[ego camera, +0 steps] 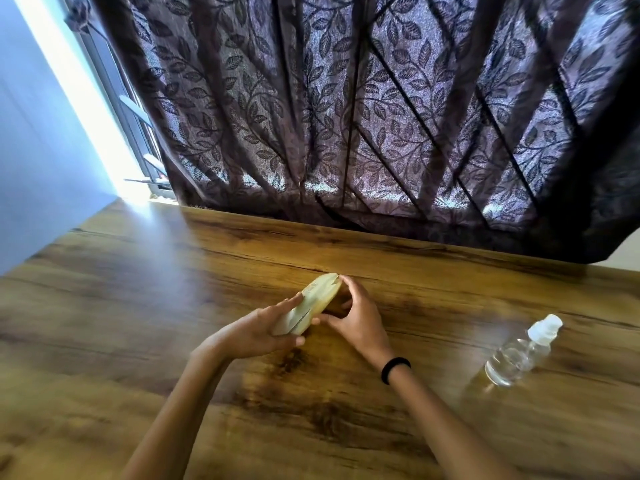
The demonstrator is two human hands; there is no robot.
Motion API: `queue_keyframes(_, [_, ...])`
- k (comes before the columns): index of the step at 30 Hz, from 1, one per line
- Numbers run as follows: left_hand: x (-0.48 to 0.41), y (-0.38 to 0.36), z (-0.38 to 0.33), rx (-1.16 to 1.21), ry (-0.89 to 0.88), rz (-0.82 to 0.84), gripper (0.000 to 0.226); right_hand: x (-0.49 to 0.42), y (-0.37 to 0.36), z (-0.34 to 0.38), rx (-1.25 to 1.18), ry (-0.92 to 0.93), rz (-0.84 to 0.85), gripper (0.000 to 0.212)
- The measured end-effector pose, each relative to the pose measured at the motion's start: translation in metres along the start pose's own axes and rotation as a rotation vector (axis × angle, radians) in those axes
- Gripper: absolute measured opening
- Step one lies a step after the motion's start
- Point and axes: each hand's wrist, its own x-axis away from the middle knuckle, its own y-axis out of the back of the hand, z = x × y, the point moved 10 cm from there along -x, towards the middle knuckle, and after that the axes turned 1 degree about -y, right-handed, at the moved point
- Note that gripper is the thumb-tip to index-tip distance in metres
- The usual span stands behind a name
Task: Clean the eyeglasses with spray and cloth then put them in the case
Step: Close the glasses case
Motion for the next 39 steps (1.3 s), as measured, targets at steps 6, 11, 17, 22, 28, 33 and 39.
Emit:
queue_keyframes(6, [0.003,0.006,-0.004,-0.269,0.145,-0.292,0.098,-0.003,-0.002,0.000,0.006,-0.014,0.002,0.099])
queue_keyframes(11, [0.015,0.014,-0.008,-0.285,0.083,-0.566,0.072,-0.003,-0.002,-0.001,0.001,-0.008,0.014,0.099])
queue_keyframes(17, [0.017,0.013,-0.007,-0.234,0.018,-0.610,0.069,-0.003,0.003,0.010,0.006,0.119,0.006,0.082])
queue_keyframes(22, [0.017,0.016,-0.010,-0.242,0.008,-0.607,0.067,-0.006,0.001,0.012,0.049,0.138,0.023,0.076])
queue_keyframes(28, [0.015,0.017,-0.008,-0.248,0.017,-0.593,0.066,-0.016,0.002,0.006,-0.014,0.082,0.052,0.087])
queue_keyframes(33, [0.013,0.017,-0.001,-0.225,0.031,-0.585,0.067,-0.023,0.003,0.003,-0.035,0.051,0.064,0.085])
queue_keyframes(39, [0.012,0.016,0.000,-0.211,0.001,-0.571,0.068,-0.025,0.002,-0.004,-0.037,0.016,0.072,0.082])
